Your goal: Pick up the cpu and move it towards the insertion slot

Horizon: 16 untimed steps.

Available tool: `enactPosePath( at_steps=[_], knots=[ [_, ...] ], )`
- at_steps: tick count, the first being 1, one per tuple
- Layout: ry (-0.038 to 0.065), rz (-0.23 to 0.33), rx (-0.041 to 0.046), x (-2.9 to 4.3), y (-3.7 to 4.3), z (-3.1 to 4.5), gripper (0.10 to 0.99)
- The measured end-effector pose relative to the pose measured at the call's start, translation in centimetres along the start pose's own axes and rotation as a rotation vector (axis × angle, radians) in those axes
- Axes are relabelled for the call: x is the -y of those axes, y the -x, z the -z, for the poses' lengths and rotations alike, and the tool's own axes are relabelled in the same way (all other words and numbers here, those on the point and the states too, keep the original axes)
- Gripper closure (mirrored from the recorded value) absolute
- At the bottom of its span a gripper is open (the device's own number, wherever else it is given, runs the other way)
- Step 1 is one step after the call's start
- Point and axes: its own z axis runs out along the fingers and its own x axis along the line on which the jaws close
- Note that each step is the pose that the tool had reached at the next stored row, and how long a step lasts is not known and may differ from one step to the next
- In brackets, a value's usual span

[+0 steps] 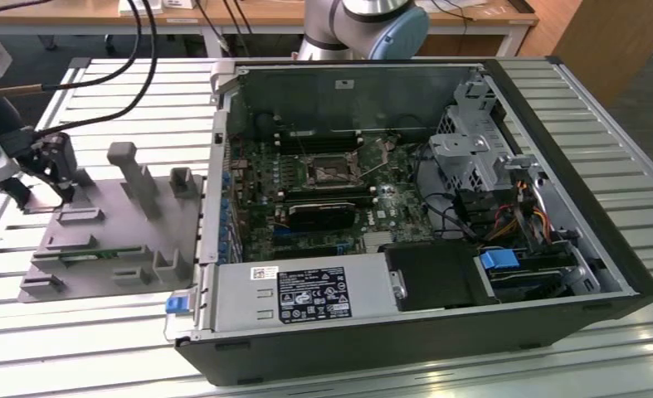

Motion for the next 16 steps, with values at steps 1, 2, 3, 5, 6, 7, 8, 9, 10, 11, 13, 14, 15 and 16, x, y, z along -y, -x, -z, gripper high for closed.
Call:
enactPosePath(
  at_steps=[1, 2, 3, 5, 6, 7, 8, 9, 10, 11, 13, 14, 15, 16],
  knots=[
    [0.000, 0.000, 0.0002, -0.01, 0.01, 0.25, 0.545],
    [0.000, 0.000, 0.0004, -0.01, 0.02, 0.51, 0.545],
    [0.000, 0.000, 0.0006, -0.02, 0.03, 0.78, 0.545],
    [0.000, 0.000, 0.0008, -0.04, 0.06, 1.43, 0.545],
    [0.000, 0.000, 0.0011, -0.05, 0.07, 1.75, 0.545],
    [0.000, 0.000, 0.0013, -0.05, 0.09, 2.09, 0.545],
    [0.000, 0.000, 0.0014, -0.06, 0.10, 2.41, 0.545],
    [0.000, 0.000, 0.0017, -0.07, 0.12, 2.72, 0.545],
    [0.000, 0.000, 0.0018, -0.08, 0.13, 3.03, 0.545],
    [0.000, 0.000, 0.0019, -0.09, 0.14, 3.34, 0.545],
    [0.000, 0.000, 0.0022, -0.10, 0.16, 3.98, 0.545],
    [0.000, 0.000, 0.0023, -0.11, 0.18, 4.28, 0.545],
    [0.000, 0.000, 0.0025, -0.12, 0.19, 4.59, 0.545],
    [0.000, 0.000, 0.0025, -0.13, 0.21, 4.92, 0.545]
  ],
)
